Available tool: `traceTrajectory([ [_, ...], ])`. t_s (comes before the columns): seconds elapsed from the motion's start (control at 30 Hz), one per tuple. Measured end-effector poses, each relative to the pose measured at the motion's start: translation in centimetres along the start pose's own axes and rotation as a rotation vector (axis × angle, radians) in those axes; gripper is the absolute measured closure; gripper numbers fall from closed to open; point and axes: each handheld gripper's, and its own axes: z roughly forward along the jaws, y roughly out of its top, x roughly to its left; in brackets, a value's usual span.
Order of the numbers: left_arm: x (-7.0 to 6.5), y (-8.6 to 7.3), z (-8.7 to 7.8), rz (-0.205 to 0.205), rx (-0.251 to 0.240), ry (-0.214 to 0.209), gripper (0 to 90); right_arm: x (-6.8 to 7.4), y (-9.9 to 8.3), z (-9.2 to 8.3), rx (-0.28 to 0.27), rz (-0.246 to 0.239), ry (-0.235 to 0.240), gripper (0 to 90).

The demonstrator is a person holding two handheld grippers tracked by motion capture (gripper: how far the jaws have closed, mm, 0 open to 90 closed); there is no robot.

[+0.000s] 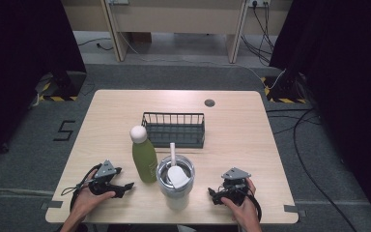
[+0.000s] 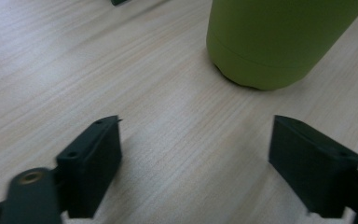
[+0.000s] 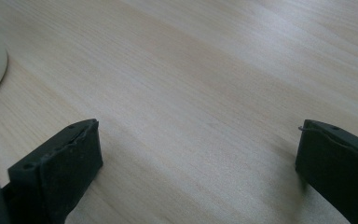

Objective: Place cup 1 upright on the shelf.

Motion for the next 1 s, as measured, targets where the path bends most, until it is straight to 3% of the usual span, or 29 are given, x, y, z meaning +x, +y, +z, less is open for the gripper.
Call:
traceTrajectory([
  [0.47, -0.4, 0.4, -0.9, 0.023, -0.128, -0.023, 14.9, 0.0, 0.0, 0.0, 0.0, -0.003, 0.001, 0.8],
  [0.8, -0.6, 0.4, -0.9, 0.03, -0.134, -0.023, 14.9, 0.0, 0.0, 0.0, -0.001, -0.008, 0.003, 1.8],
  [0.87, -0.6, 0.4, -1.0, 0.03, -0.136, -0.022, 14.9, 0.0, -0.1, -0.1, -0.009, -0.011, 0.005, 5.6],
  [0.93, -0.5, 0.4, -1.0, 0.027, -0.133, -0.02, 14.9, 0.0, -0.2, -0.4, -0.032, -0.009, 0.011, 16.5],
  [1.0, -0.5, 0.3, -1.1, 0.026, -0.13, -0.018, 14.9, -0.1, -0.3, -0.7, -0.05, 0.009, 0.023, 16.0],
])
